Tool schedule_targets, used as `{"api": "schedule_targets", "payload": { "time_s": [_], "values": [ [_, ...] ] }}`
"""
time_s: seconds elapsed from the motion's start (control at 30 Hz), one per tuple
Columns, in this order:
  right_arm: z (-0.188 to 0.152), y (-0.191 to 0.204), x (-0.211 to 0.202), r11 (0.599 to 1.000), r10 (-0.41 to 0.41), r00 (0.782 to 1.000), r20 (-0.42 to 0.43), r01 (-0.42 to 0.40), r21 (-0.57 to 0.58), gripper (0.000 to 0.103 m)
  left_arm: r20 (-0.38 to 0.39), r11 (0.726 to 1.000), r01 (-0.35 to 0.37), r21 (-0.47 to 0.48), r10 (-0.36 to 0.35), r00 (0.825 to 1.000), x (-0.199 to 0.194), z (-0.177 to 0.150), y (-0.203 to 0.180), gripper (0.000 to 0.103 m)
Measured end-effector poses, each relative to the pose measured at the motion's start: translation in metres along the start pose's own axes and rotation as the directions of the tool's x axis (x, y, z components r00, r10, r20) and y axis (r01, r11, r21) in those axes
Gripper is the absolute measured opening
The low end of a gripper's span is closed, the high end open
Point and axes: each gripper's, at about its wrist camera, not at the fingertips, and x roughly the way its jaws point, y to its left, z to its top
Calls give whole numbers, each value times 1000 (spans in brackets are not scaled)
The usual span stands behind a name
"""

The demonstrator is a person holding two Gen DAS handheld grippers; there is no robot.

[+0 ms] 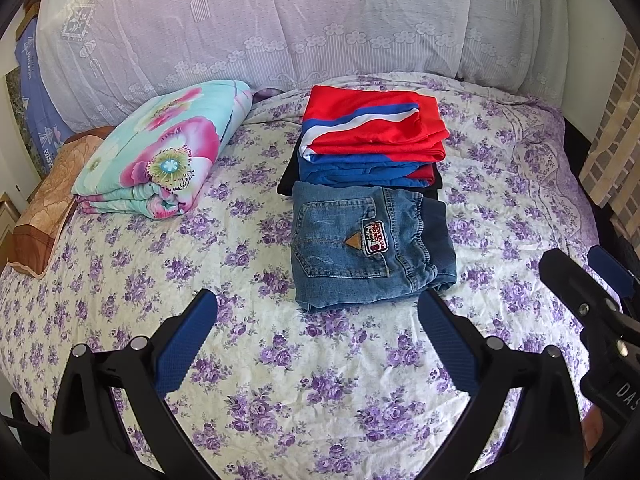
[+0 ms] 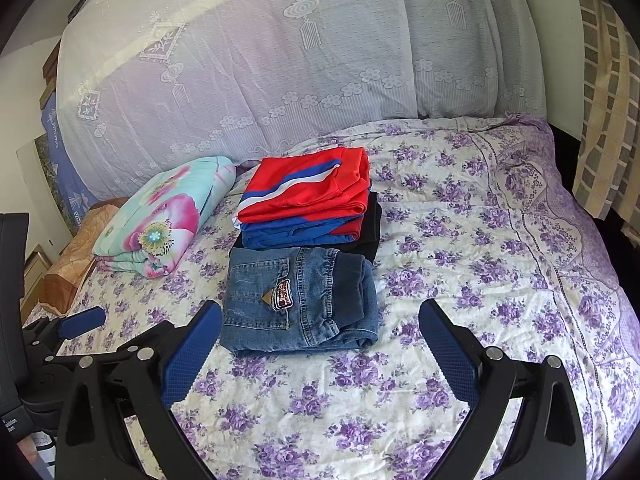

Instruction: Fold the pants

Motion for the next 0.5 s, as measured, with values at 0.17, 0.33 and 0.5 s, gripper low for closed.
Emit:
{"api": "schedule_targets", "payload": {
  "time_s": [0.17,0.33,0.5],
  "values": [
    [0,-1,-1,1000,0,1000,2,0,1,99,0,1000,1,0,-1,1000,0,-1,0,98],
    [0,-1,-1,1000,0,1000,3,0,0,99,0,1000,1,1,-1,1000,0,-1,0,98],
    [0,-1,-2,1000,0,1000,3,0,1,99,-1,1000,3,1,-3,1000,0,0,1,98]
  ]
}}
